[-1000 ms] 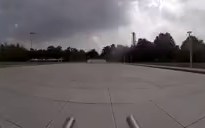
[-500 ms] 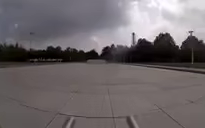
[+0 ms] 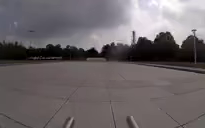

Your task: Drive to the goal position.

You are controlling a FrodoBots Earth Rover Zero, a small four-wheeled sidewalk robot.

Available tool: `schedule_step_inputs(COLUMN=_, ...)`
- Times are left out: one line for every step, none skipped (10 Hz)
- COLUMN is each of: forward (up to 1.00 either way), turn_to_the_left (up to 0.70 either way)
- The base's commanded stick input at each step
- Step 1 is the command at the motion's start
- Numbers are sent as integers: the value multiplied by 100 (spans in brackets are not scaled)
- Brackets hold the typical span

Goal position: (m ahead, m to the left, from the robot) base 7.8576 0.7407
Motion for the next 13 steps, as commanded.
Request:
schedule_step_inputs(forward=70, turn_to_the_left=0)
schedule_step_inputs(forward=70, turn_to_the_left=0)
schedule_step_inputs(forward=70, turn_to_the_left=0)
schedule_step_inputs(forward=70, turn_to_the_left=0)
schedule_step_inputs(forward=70, turn_to_the_left=0)
schedule_step_inputs(forward=70, turn_to_the_left=0)
schedule_step_inputs(forward=70, turn_to_the_left=0)
schedule_step_inputs(forward=70, turn_to_the_left=0)
schedule_step_inputs(forward=70, turn_to_the_left=0)
schedule_step_inputs(forward=70, turn_to_the_left=0)
schedule_step_inputs(forward=70, turn_to_the_left=0)
schedule_step_inputs(forward=70, turn_to_the_left=0)
schedule_step_inputs(forward=70, turn_to_the_left=0)
